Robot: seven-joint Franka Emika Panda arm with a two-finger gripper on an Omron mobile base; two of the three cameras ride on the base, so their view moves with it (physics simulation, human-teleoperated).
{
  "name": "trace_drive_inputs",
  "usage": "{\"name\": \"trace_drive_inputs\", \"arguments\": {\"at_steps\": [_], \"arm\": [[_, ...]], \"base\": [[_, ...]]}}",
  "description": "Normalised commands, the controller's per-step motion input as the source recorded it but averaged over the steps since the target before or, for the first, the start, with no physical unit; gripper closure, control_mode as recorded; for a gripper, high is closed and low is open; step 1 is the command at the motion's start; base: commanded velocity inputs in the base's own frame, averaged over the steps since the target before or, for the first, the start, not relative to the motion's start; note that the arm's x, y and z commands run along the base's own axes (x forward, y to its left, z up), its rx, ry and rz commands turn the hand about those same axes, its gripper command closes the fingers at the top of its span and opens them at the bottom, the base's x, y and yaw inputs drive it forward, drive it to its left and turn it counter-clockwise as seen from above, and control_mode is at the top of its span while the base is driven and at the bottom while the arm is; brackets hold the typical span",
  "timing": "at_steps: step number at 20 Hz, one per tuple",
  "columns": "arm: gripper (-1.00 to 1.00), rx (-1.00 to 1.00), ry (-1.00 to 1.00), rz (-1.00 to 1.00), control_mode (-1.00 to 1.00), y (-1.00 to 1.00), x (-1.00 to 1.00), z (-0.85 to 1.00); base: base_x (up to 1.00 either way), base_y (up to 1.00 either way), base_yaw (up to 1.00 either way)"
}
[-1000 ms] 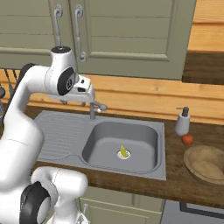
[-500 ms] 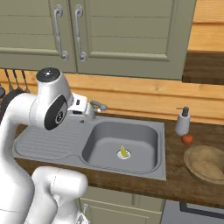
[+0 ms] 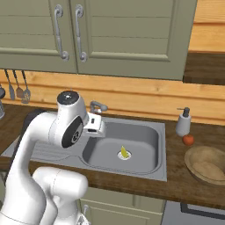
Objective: Pick the lemon wedge from the sink and place it in the bowl. Then pick the bowl and place it in the microwave. Then close the microwave door and press the start button.
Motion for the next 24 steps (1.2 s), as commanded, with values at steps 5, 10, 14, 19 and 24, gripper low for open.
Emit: {"name": "trace_drive_inputs", "arguments": {"at_steps": [5, 10, 14, 19, 24], "arm": [[-1.00, 0.00, 0.17, 0.01, -1.00, -0.40, 0.59, -0.24], [-1.00, 0.00, 0.07, 0.03, -1.00, -0.38, 0.47, -0.44], [-1.00, 0.00, 0.01, 0.03, -1.00, -0.36, 0.41, -0.40], [-1.00, 0.00, -0.01, 0.06, -1.00, -0.30, 0.37, -0.62], [-1.00, 0.00, 0.00, 0.04, -1.00, -0.21, 0.29, -0.36]], "base": [[0.00, 0.00, 0.00], [0.00, 0.00, 0.00], [0.00, 0.00, 0.00], [0.00, 0.00, 0.00], [0.00, 0.00, 0.00]]}}
